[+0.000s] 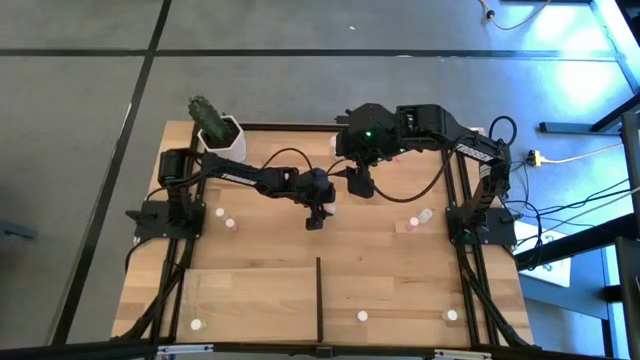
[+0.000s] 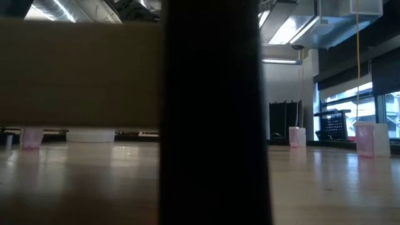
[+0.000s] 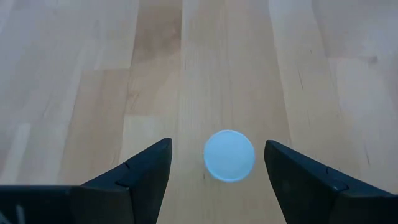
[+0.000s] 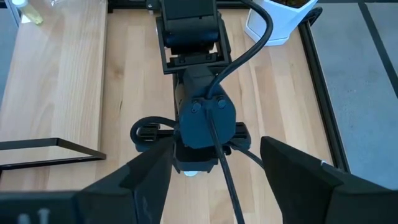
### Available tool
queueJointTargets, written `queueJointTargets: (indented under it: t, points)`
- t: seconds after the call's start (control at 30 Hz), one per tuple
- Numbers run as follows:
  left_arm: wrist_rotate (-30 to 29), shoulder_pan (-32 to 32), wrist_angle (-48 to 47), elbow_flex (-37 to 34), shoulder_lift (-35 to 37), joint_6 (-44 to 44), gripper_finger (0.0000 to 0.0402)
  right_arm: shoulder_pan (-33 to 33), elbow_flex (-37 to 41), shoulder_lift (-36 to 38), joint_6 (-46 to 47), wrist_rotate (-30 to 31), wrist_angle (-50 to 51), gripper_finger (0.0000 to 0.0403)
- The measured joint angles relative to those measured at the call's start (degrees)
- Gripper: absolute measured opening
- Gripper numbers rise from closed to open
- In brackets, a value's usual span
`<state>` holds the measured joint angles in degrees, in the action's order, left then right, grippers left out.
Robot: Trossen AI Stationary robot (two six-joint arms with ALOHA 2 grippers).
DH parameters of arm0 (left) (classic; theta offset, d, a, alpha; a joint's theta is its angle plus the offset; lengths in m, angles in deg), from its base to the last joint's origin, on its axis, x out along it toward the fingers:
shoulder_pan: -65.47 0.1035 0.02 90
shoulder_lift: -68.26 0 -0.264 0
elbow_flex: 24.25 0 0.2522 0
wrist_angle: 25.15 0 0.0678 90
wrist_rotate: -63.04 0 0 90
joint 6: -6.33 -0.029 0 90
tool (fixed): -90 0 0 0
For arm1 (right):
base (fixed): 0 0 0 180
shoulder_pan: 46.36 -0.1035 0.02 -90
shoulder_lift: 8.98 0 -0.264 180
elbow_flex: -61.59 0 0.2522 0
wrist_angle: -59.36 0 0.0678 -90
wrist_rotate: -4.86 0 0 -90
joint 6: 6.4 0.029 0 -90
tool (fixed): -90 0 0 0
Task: Pick and place medicine bottles onto shelf by color
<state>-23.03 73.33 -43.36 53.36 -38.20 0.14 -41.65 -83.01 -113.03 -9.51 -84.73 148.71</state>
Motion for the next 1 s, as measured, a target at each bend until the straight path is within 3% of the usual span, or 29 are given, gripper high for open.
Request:
queueJointTargets:
  t: [0.67,1.0]
  points:
    - [-3.9,-3.0,0.0,0.0,-0.9,1.5,0.0248,0.0,0.0,0.0,-0.3,0.0,0.0,0.0244]
    - [-5.4,-3.1,0.2,0.0,-0.9,1.4,0.0204,0.0,0.0,0.0,-0.3,0.0,0.0,0.0244]
